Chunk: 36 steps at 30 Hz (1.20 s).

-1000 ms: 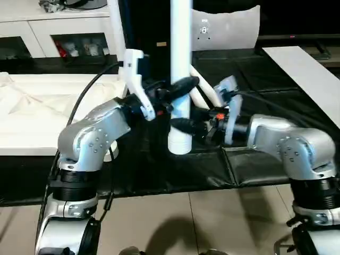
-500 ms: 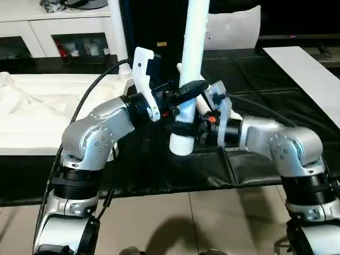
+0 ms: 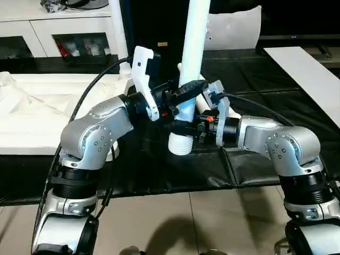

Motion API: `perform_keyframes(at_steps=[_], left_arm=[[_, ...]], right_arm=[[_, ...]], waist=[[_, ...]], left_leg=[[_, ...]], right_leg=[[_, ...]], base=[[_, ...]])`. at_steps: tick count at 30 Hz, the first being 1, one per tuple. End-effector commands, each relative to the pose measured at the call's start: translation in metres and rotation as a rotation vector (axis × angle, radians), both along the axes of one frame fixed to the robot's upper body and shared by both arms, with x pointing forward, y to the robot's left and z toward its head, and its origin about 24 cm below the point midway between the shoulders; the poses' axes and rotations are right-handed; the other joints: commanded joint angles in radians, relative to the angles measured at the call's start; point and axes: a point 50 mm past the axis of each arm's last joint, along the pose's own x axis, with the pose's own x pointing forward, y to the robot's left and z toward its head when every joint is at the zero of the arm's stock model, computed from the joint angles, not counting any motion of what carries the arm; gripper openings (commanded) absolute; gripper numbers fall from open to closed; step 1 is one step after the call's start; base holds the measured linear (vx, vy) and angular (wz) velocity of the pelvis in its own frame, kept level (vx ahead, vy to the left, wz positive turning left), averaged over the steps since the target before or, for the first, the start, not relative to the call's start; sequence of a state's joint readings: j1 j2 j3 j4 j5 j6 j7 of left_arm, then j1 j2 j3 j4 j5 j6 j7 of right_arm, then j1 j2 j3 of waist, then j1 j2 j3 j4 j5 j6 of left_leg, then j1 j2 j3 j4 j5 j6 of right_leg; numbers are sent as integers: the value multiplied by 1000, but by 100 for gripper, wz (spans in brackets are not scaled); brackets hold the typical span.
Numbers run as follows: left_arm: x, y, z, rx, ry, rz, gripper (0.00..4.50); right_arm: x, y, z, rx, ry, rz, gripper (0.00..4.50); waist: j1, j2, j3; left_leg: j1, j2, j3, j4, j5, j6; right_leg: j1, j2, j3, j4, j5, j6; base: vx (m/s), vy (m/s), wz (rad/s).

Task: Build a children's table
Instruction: Pick table leg

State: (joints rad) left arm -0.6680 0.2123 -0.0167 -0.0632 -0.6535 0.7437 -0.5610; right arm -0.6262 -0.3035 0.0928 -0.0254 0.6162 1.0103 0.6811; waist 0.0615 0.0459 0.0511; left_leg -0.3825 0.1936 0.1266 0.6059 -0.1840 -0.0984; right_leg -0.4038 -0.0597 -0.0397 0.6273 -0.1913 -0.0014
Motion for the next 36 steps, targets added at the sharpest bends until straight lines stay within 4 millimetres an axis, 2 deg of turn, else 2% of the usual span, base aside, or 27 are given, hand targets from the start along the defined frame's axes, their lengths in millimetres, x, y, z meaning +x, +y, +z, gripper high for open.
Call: perform_keyframes(at_steps=[1, 2, 4, 14, 19, 22, 26, 27, 28, 32, 35, 36], left_arm=[[-4, -3, 12, -8, -46, -34, 220], [-4, -4, 13, -8, -49, -32, 241], [-4, -5, 15, -10, -52, -31, 255], [-5, -6, 30, -44, -93, -37, 255], [-1, -1, 26, 22, -105, 15, 255], [-1, 0, 26, 4, -95, 16, 255], [-3, 1, 31, -63, -85, 14, 255], [-3, 1, 31, -75, -81, 13, 255], [-3, 1, 31, -82, -77, 11, 255], [-4, 2, 28, -52, -82, 17, 255], [-9, -1, 34, -75, -128, -26, 255], [-12, -3, 37, -95, -143, -49, 255]], right_arm=[[2, 0, -1, -9, -5, -19, 196], [2, 0, -1, -9, -4, -19, 196], [1, 1, -3, -12, -4, -19, 196], [-3, 2, -9, -42, -1, -23, 195], [-3, 2, -10, -57, -12, -30, 194], [-3, 1, -10, -57, -15, -30, 193], [-5, -1, -13, -82, -17, -23, 193], [-6, -1, -14, -84, -17, -22, 193], [-6, -1, -14, -85, -16, -21, 193], [-8, -1, -16, -86, -14, -21, 193], [-9, -1, -18, -90, -23, -34, 193], [-9, -1, -19, -92, -28, -38, 193]], waist=[[3, 0, -72], [3, -1, -72], [3, -2, -72], [4, 1, -72], [3, 3, -73], [2, 3, -72], [3, 1, -73], [2, -4, -72], [3, -3, -72], [3, -5, -71], [2, -5, -70], [2, -12, -71]], left_leg=[[5, 4, 20, -59, -101, -21], [5, 4, 20, -59, -104, -22], [5, 4, 19, -60, -104, -21], [5, 3, 19, -59, -105, -23], [6, 4, 18, -60, -109, -24], [6, 4, 18, -60, -109, -25], [4, 3, 19, -58, -98, -24], [5, 3, 20, -58, -102, -21], [5, 3, 20, -57, -102, -21], [5, 4, 20, -59, -113, -15], [4, 5, 20, -60, -108, -16], [3, 5, 21, -60, -105, -15]], right_leg=[[67, -46, 31, -72, -106, -197], [68, -46, 31, -71, -107, -199], [68, -45, 30, -71, -104, -199], [69, -45, 30, -70, -95, -203], [69, -45, 30, -71, -95, -201], [69, -45, 30, -70, -94, -201], [71, -45, 30, -68, -68, -213], [71, -44, 30, -70, -76, -212], [71, -45, 31, -69, -80, -213], [69, -46, 31, -73, -133, -195], [67, -46, 31, -74, -135, -190], [68, -46, 31, -75, -133, -189]], base=[[0, 0, 0], [0, 0, 0], [0, 0, 0], [0, 0, 0], [0, 0, 0], [0, 0, 0], [0, 0, 0], [0, 0, 0], [0, 0, 0], [0, 0, 0], [0, 0, 0], [0, 0, 0]])
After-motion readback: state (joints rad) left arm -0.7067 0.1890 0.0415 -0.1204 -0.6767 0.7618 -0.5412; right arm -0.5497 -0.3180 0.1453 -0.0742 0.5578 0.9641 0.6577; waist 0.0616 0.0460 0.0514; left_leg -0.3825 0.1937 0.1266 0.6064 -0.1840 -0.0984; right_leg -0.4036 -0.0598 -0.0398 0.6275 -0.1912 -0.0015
